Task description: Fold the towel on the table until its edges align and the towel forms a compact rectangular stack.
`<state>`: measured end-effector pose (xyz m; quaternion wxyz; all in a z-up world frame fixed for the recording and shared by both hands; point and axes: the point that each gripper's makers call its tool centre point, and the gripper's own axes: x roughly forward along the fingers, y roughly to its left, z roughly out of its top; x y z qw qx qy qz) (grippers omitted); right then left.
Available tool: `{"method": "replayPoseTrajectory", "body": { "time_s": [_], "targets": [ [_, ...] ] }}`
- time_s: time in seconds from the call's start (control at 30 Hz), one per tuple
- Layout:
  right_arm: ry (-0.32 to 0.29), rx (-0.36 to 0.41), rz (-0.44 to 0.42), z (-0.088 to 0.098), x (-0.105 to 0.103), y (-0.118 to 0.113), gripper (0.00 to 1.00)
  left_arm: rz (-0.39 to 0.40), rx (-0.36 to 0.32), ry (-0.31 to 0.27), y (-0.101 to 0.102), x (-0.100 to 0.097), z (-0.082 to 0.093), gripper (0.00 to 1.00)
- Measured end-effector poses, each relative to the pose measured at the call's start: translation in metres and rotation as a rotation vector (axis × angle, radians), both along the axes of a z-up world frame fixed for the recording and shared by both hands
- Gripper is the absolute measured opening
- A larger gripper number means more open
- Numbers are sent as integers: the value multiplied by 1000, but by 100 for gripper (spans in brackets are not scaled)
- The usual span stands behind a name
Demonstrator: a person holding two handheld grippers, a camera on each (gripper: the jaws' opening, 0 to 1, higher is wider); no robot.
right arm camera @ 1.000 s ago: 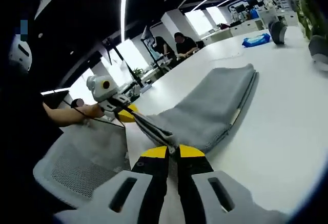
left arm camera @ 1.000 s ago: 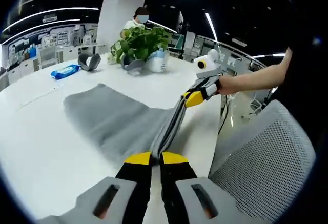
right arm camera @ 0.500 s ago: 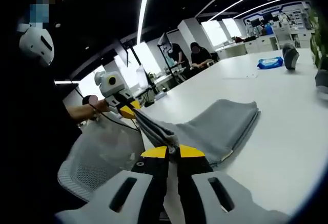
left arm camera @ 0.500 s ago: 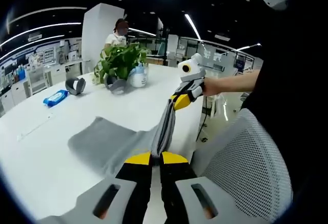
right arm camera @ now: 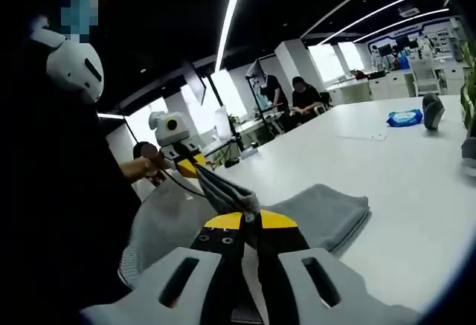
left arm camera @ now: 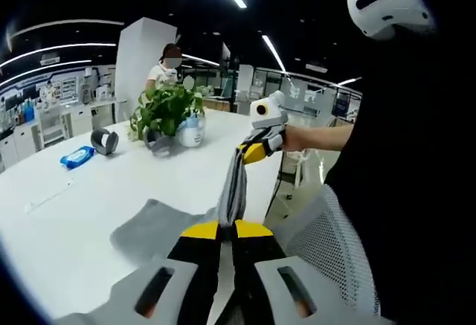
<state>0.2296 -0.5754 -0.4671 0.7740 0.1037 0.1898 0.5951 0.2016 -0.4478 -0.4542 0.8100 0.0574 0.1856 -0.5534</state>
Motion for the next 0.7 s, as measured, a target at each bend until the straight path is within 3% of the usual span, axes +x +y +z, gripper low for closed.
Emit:
{"method": "replayPoseTrajectory", "body": {
  "time_s": [0.17,0.37,0.47,0.7],
  "targets": [
    [-4,19,22,10,-10,0,3,-13,-16,-7,0,-10,9,5],
    [7,44,45,20,-17,2,3,-40,-43,45,0,-21,15,6],
    [27,40,44,16,-12,1,3,-27,-49,42,1,-14,13,6],
    [118,1,33,-6,8,1,3,-22,-40,97,3,16,-5,6]
  ]
}}
